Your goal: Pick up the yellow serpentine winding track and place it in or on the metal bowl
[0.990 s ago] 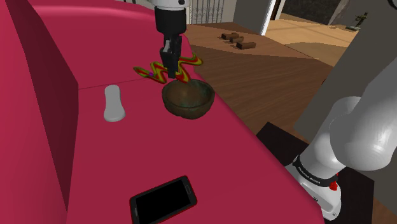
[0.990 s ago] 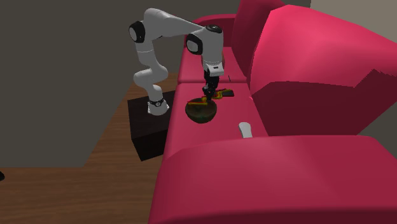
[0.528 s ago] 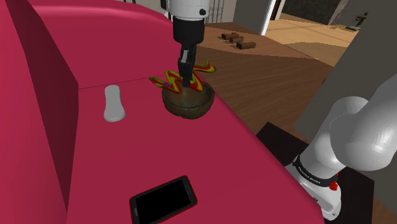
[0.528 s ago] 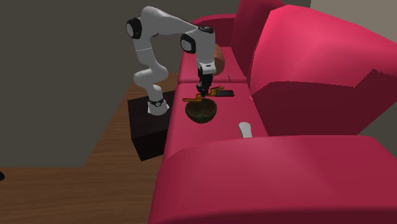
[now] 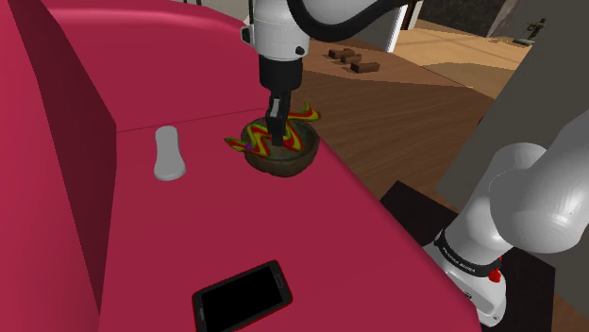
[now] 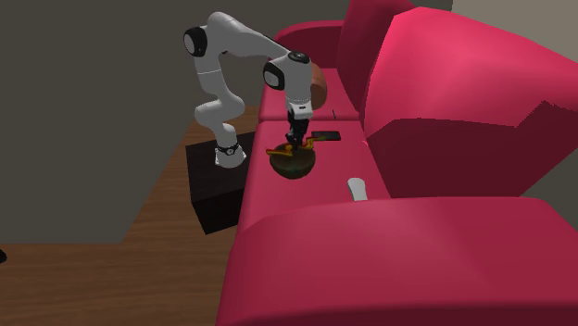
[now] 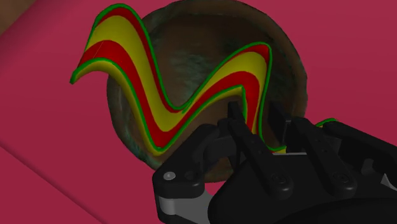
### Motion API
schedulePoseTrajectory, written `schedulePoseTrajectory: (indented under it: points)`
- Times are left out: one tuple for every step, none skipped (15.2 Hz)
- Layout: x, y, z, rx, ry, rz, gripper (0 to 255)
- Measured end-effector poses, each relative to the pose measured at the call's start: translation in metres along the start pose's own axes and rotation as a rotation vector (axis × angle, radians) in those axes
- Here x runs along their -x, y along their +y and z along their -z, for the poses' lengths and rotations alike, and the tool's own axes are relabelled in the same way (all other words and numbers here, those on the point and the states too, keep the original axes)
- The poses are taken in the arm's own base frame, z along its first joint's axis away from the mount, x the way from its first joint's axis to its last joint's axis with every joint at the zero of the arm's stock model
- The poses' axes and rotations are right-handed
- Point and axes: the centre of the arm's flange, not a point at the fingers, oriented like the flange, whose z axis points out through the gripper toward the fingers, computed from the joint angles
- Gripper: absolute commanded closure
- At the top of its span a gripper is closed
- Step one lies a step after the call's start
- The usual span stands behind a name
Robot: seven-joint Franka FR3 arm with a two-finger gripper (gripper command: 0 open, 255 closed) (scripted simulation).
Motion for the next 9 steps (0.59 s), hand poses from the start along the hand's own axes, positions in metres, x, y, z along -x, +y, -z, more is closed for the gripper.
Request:
schedulePoseTrajectory:
  points:
    - [-0.0007, 0.0003, -0.0062, 0.0, 0.0, 0.0, 255]
    - [-0.0006, 0.0004, -0.0085, 0.0, 0.0, 0.0, 255]
    - [-0.0004, 0.0001, -0.0098, 0.0, 0.0, 0.0, 255]
    - [-0.0002, 0.0, -0.0106, 0.0, 0.0, 0.0, 255]
    - [-0.0001, 0.0001, -0.0109, 0.0, 0.0, 0.0, 255]
    - [-0.0001, 0.0001, -0.0111, 0.0, 0.0, 0.0, 255]
    - [-0.0001, 0.0, -0.0112, 0.0, 0.0, 0.0, 255]
    - [-0.0001, 0.0001, -0.0113, 0.0, 0.0, 0.0, 0]
    - [-0.0001, 0.0, -0.0113, 0.0, 0.0, 0.0, 0]
